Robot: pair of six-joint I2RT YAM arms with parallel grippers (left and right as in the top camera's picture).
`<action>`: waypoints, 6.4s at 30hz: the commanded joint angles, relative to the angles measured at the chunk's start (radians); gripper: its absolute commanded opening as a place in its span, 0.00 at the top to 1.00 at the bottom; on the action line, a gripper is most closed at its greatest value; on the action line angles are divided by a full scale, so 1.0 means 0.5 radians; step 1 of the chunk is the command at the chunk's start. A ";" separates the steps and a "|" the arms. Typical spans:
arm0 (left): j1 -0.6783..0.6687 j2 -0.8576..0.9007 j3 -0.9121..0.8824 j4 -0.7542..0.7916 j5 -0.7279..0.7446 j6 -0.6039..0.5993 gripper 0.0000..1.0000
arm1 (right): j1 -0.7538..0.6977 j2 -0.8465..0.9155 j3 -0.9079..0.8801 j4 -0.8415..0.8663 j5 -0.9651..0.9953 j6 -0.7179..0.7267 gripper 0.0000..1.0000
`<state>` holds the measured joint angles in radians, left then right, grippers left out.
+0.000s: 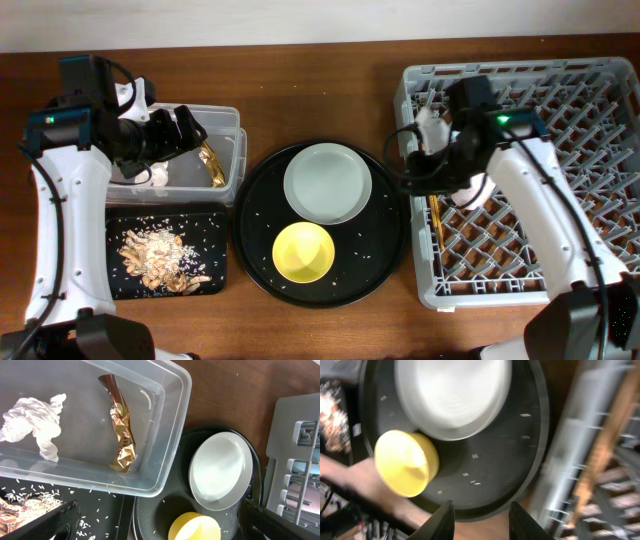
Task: Sort waste into correct bins and load items into the dishwasher rack
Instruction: 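Drop the chopstick into the rack beside the other with the right gripper, then grasp the yellow bowl with the right gripper and lift it, then carry the yellow bowl to the rack's far right and lower it, then move the right gripper to the white plate and grasp its rim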
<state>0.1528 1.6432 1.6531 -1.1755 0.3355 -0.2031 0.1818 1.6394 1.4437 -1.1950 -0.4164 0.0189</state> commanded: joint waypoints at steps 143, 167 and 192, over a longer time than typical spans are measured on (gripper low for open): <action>0.002 -0.039 0.002 -0.002 -0.007 -0.011 0.01 | -0.286 0.822 0.635 0.707 2.421 -0.426 0.50; 0.002 -0.039 0.002 -0.002 -0.007 -0.011 0.01 | 0.185 0.443 0.635 0.372 -0.030 0.150 0.13; 0.002 -0.039 0.002 -0.002 -0.008 -0.011 0.01 | 0.358 0.601 0.160 0.684 0.633 0.318 0.64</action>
<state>0.1528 1.6432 1.6531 -1.1751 0.3355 -0.2031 0.3515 1.9350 1.5906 -0.8963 -0.1532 0.1474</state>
